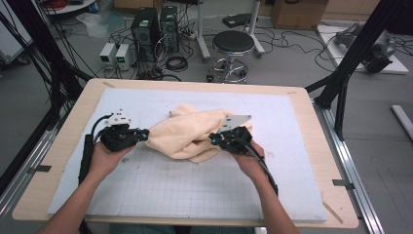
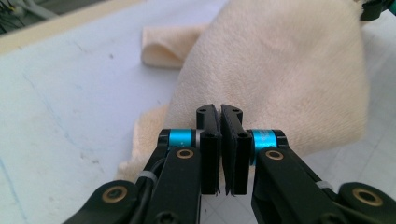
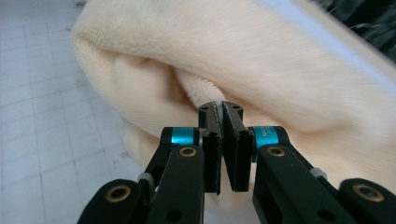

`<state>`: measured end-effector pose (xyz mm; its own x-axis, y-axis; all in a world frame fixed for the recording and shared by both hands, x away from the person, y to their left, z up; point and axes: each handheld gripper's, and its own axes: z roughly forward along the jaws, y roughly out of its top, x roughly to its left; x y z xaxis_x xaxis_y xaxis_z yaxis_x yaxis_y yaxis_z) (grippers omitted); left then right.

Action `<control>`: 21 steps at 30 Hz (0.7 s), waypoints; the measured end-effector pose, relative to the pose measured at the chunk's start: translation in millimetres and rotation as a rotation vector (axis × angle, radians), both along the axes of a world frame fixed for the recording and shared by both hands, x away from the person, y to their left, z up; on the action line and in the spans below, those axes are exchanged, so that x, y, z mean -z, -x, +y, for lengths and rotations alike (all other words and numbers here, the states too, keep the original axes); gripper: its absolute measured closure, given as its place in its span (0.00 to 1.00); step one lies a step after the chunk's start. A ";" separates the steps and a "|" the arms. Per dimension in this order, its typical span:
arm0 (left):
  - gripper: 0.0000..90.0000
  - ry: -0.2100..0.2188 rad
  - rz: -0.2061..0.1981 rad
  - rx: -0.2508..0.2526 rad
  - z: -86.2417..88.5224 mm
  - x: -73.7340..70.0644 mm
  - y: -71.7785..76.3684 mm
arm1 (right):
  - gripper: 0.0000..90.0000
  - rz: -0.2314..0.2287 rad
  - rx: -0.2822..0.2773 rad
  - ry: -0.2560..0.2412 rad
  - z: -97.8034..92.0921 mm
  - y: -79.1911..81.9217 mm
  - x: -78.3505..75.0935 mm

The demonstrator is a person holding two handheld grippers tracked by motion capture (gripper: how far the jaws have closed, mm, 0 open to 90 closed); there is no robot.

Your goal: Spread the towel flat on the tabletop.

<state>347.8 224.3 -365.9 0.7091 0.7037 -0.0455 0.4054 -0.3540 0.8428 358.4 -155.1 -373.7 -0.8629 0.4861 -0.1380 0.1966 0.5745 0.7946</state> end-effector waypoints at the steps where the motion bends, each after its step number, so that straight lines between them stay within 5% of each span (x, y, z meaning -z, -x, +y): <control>1: 0.96 0.014 -0.010 -0.002 0.2 -6.0 1.8 | 0.96 -0.002 0.008 -0.007 -6.0 2.2 -3.7; 5: 0.96 0.046 -0.044 0.015 -6.3 -31.0 10.0 | 0.96 -0.031 0.056 0.001 -45.1 15.1 -24.2; 9: 0.96 0.062 -0.057 0.046 -15.6 -48.0 17.4 | 0.96 -0.040 0.068 -0.001 -63.3 23.0 -33.9; 12: 0.95 0.036 -0.071 0.069 -21.8 -52.4 17.4 | 0.96 -0.055 0.099 -0.004 -83.5 29.2 -43.0; 17: 0.95 -0.041 -0.056 0.039 -35.3 -35.8 -4.4 | 0.96 -0.011 0.136 0.004 -97.5 18.7 -35.2; 21: 0.95 -0.058 0.011 -0.021 -41.1 -9.1 -36.9 | 0.96 0.036 0.171 0.057 -89.3 -7.2 -9.7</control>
<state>384.7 183.2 -356.7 0.6941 0.7198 -0.0119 0.4220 -0.3934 0.8168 365.6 -244.4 -364.0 -0.7731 0.6187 -0.1399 0.3231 0.5739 0.7525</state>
